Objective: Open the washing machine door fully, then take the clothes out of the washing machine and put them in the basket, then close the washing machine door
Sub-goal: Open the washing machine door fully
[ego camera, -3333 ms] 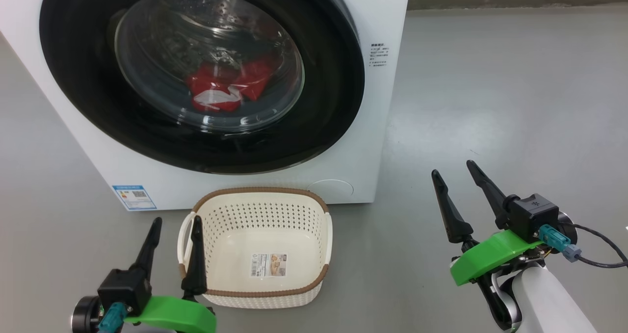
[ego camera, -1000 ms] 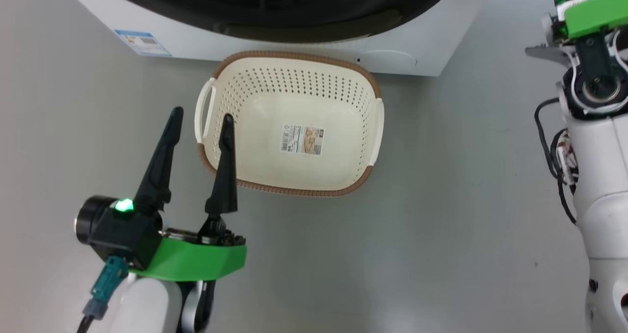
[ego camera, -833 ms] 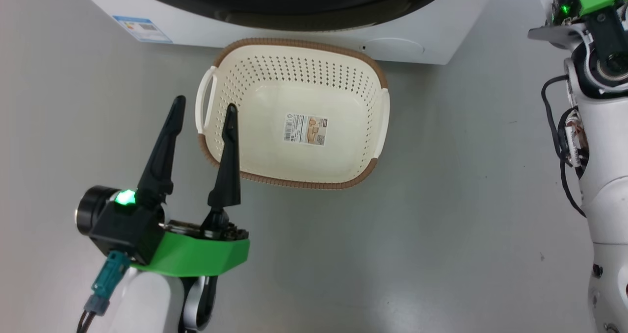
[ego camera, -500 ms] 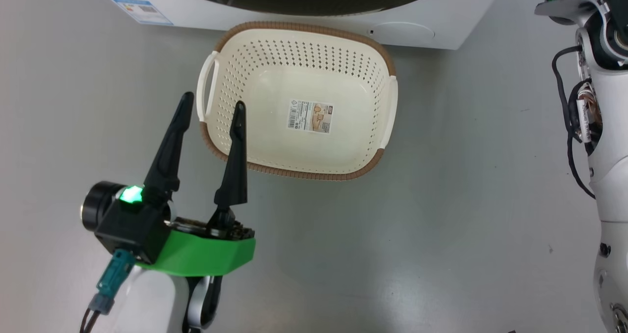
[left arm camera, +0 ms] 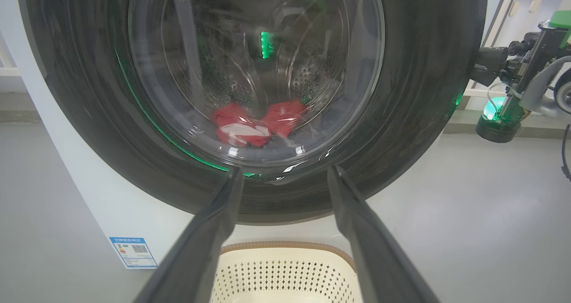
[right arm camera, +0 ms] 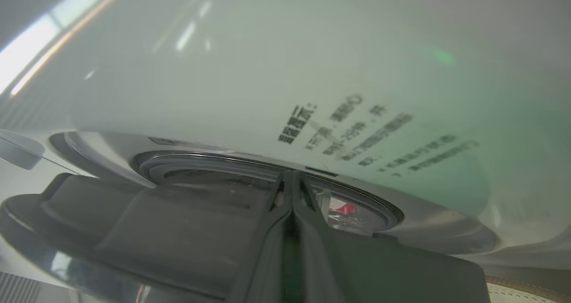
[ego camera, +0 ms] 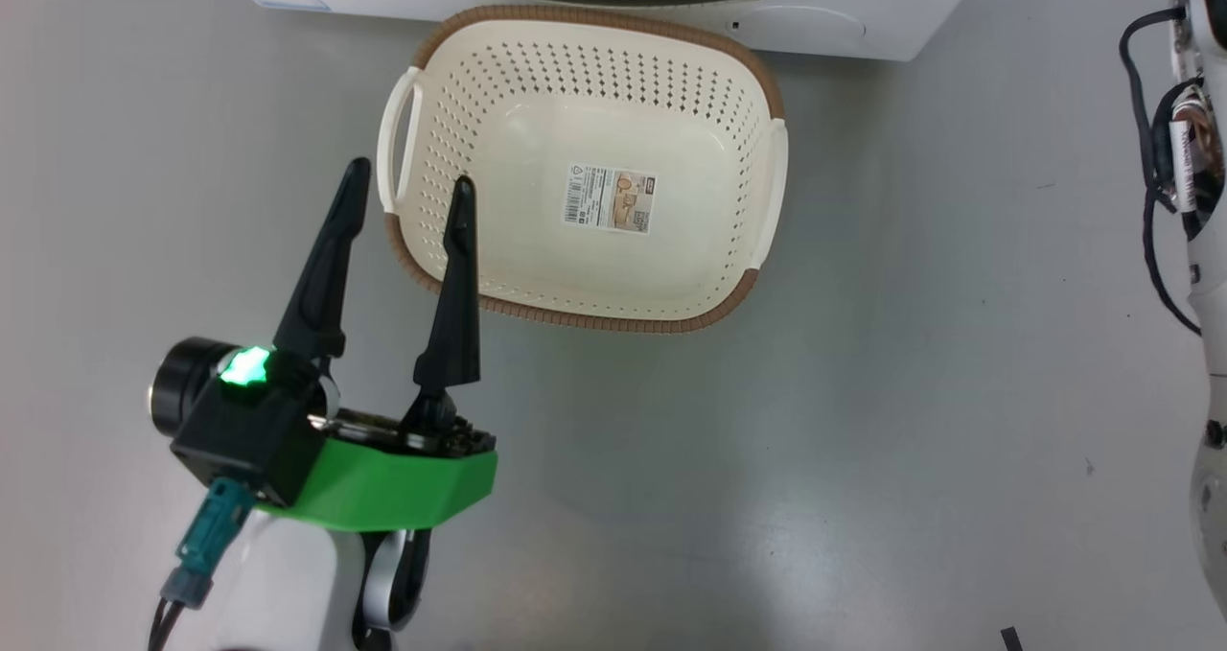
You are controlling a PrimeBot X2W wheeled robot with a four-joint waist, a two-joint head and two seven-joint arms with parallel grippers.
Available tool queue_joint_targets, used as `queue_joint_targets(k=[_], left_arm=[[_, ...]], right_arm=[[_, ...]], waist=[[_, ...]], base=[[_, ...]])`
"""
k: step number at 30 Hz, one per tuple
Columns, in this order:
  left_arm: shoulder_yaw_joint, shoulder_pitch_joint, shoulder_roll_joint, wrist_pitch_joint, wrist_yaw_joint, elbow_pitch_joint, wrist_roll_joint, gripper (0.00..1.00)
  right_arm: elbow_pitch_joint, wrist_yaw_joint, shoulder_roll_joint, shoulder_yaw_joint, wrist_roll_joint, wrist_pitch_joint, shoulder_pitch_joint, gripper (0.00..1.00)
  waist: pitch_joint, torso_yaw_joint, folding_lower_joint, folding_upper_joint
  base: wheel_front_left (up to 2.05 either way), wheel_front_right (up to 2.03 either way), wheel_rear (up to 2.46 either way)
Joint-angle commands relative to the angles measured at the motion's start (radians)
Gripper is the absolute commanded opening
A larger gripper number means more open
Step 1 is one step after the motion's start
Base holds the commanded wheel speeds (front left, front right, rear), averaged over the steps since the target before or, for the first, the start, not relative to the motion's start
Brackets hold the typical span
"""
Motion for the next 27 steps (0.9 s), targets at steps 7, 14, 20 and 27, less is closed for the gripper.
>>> queue_joint_targets(k=[7,14,20,27], left_arm=[[0.037,0.003,0.016,-0.005,0.004,-0.012,0.005,1.0],[0.049,0.006,0.016,-0.005,0.003,-0.002,0.012,1.0],[0.057,0.016,0.016,-0.005,-0.001,0.006,0.017,1.0],[0.066,0.035,0.016,-0.005,0.001,0.016,0.02,1.0]], right_arm=[[-0.069,0.001,0.023,0.049,0.005,0.075,0.028,0.0],[-0.104,0.001,0.026,0.07,0.002,0.119,0.076,0.0],[-0.118,0.001,0.035,0.081,0.0,0.139,0.11,0.0],[-0.142,0.001,0.042,0.087,0.01,0.16,0.173,0.0]], waist=[[-0.024,-0.009,0.0,0.0],[-0.05,-0.028,0.0,0.0],[-0.066,-0.037,0.0,0.0],[-0.099,-0.044,0.0,0.0]], base=[[0.0,0.0,0.0],[0.0,0.0,0.0],[0.0,0.0,0.0],[0.0,0.0,0.0]])
